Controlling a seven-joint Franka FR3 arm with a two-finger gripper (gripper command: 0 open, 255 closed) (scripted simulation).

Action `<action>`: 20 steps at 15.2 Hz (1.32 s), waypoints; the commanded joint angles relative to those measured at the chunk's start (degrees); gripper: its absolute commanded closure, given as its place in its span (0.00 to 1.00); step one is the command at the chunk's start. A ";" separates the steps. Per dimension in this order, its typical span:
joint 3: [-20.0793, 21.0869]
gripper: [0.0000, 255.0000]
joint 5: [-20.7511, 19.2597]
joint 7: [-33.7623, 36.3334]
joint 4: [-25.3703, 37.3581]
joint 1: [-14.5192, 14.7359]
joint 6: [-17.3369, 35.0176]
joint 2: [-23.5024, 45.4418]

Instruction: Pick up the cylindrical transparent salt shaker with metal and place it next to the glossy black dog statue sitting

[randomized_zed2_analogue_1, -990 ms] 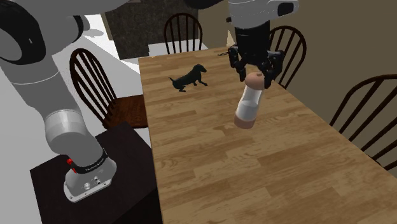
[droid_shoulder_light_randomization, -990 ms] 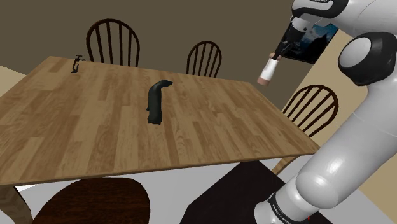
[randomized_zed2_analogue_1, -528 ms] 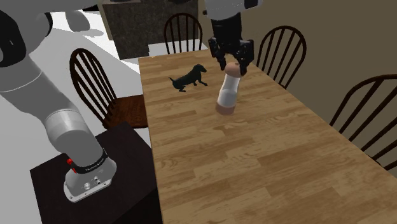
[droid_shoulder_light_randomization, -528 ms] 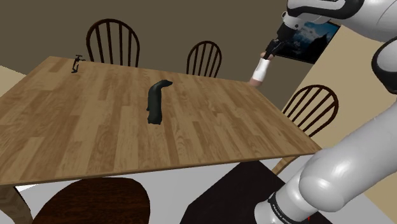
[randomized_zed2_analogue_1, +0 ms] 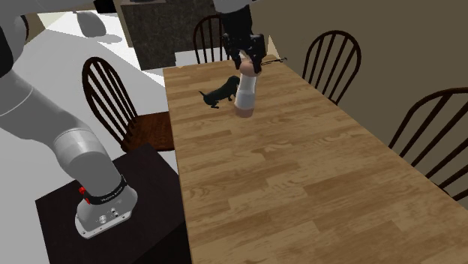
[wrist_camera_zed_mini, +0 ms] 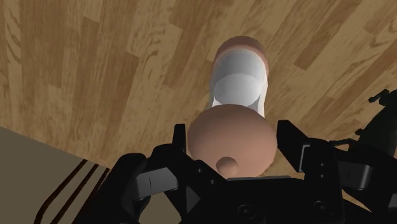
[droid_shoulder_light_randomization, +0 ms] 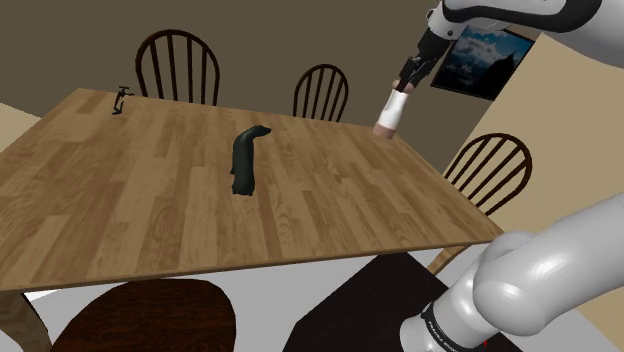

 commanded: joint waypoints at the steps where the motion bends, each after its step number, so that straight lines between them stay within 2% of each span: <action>1: 2.20 1.00 -0.69 3.16 -1.46 0.73 -0.25 -1.35; 11: 12.72 1.00 -1.44 17.69 -4.23 4.81 -2.33 -3.72; 20: 21.49 1.00 -0.92 29.95 -1.12 8.81 -4.70 -0.60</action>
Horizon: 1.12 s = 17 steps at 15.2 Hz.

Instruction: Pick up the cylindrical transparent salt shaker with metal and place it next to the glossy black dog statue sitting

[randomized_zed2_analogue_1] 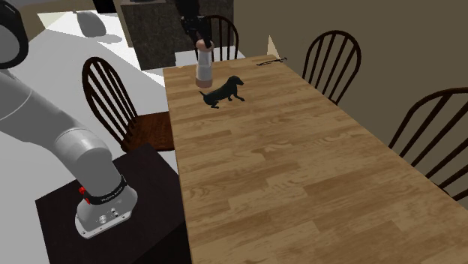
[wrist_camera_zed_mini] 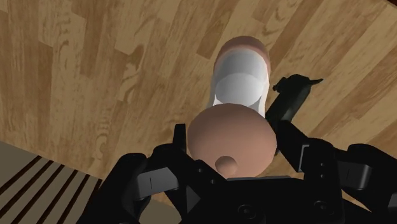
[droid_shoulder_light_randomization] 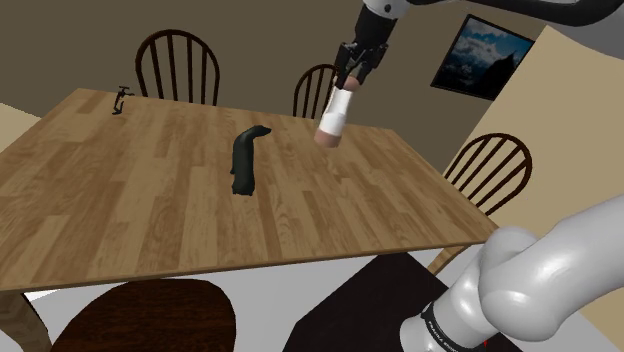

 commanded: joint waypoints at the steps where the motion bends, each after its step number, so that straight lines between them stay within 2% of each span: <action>1: 2.00 1.00 0.11 2.87 1.81 0.96 -0.83 1.51; 10: 9.95 1.00 -0.71 14.69 11.23 5.27 -4.38 9.90; 17: 15.42 1.00 -3.47 23.69 23.74 9.67 -8.99 20.22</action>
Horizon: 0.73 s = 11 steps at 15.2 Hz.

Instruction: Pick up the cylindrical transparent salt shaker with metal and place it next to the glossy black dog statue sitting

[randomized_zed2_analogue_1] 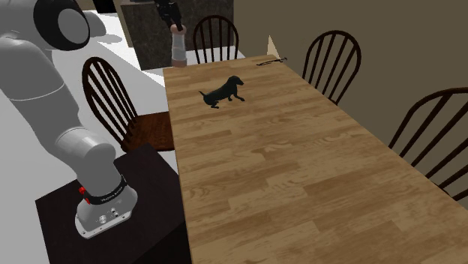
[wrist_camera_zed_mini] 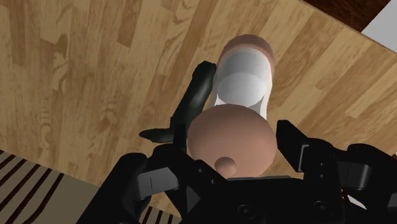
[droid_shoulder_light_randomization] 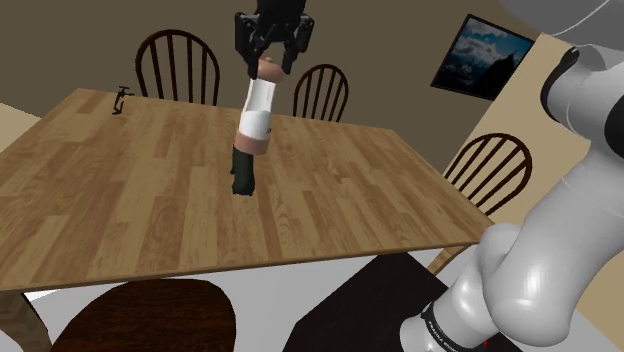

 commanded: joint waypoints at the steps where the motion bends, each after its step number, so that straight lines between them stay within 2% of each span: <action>1: 0.64 1.00 -0.37 1.73 -0.55 0.68 1.09 0.95; 11: 0.31 1.00 -0.02 3.15 -10.93 0.30 9.27 -1.21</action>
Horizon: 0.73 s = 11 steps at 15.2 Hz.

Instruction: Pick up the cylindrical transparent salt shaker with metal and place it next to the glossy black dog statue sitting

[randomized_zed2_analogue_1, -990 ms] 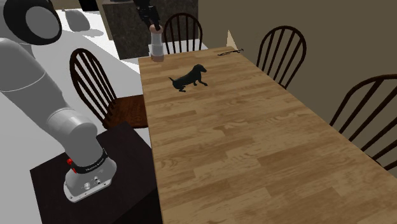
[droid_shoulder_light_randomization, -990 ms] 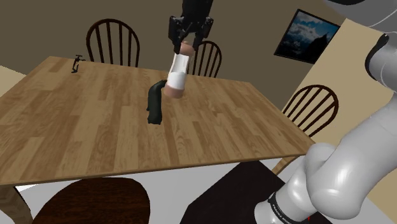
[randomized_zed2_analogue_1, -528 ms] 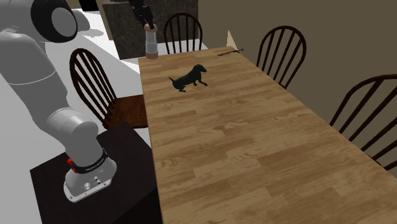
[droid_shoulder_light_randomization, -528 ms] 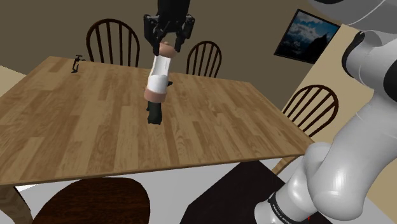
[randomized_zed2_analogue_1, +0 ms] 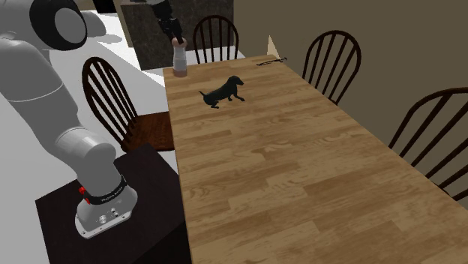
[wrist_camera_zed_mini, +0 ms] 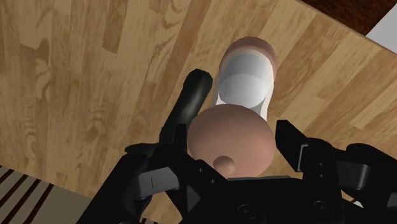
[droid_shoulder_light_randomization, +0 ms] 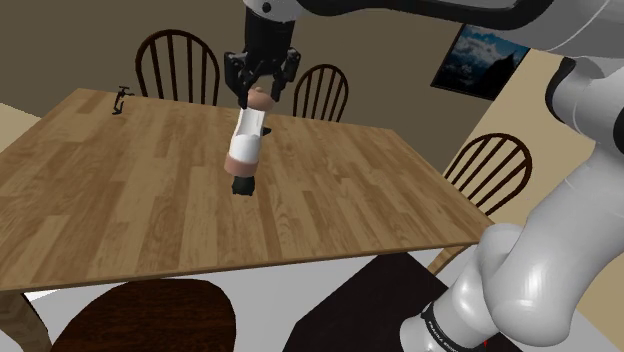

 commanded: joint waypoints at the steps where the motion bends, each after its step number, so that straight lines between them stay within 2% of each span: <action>1: -0.03 1.00 -0.03 0.42 -2.10 -0.03 1.88 -0.23; 11: -0.22 1.00 -0.40 2.07 -10.30 -0.21 9.44 -0.72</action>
